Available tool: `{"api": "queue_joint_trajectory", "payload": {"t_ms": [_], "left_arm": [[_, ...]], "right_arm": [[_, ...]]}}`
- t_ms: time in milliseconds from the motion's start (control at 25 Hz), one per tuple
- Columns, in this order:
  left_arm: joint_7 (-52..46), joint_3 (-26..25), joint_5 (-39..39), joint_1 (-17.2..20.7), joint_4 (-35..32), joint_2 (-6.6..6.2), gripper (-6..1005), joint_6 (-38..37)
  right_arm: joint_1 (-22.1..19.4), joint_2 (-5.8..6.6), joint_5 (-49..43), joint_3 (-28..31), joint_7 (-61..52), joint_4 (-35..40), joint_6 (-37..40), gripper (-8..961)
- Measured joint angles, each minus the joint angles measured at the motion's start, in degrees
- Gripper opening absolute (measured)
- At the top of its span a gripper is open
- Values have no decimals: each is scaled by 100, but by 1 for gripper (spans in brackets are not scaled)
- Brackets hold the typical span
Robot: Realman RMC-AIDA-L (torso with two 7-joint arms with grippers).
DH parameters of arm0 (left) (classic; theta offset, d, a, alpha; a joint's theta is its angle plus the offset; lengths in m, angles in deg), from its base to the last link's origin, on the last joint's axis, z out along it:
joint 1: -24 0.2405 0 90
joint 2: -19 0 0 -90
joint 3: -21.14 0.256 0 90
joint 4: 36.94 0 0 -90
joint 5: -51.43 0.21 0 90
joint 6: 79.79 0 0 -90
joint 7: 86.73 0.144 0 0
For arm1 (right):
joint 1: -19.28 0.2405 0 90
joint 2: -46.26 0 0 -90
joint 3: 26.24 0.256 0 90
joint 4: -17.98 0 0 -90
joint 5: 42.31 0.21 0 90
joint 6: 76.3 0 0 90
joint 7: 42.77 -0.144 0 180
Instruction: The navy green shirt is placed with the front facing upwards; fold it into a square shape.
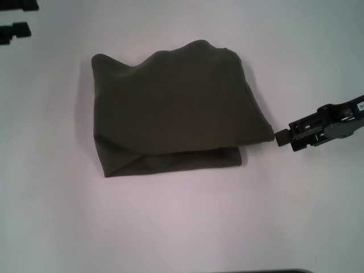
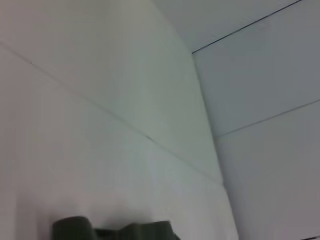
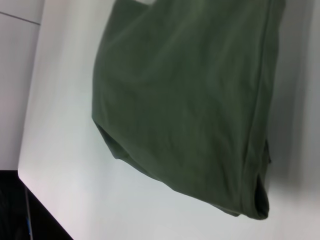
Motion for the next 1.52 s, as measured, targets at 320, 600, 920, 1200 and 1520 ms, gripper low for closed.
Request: {"api": "queue_joint_trajectory", "payload": {"t_ms": [320,600,920,1200,1520], "left_arm": [[24,67,229,78,-8,34,691,-131],[135,89,405,204,40,77,691,-322],[229,88,453,336,73,143,690,-386],[294,80,456,300,68,189,690,-368],[324,81,456,236,62,213,691,-361]], "right_arm": [[-5,-54,15,77,-51,-48,-316,726],[104,-154,9,79,-58,-138,-554,726],[209,-232,10,64,-70,-358,-838,725],[226,-301,-1,9,-259,-550,-1089,725],[230,-330,0,-92,-341,-636,-1212,547]]}}
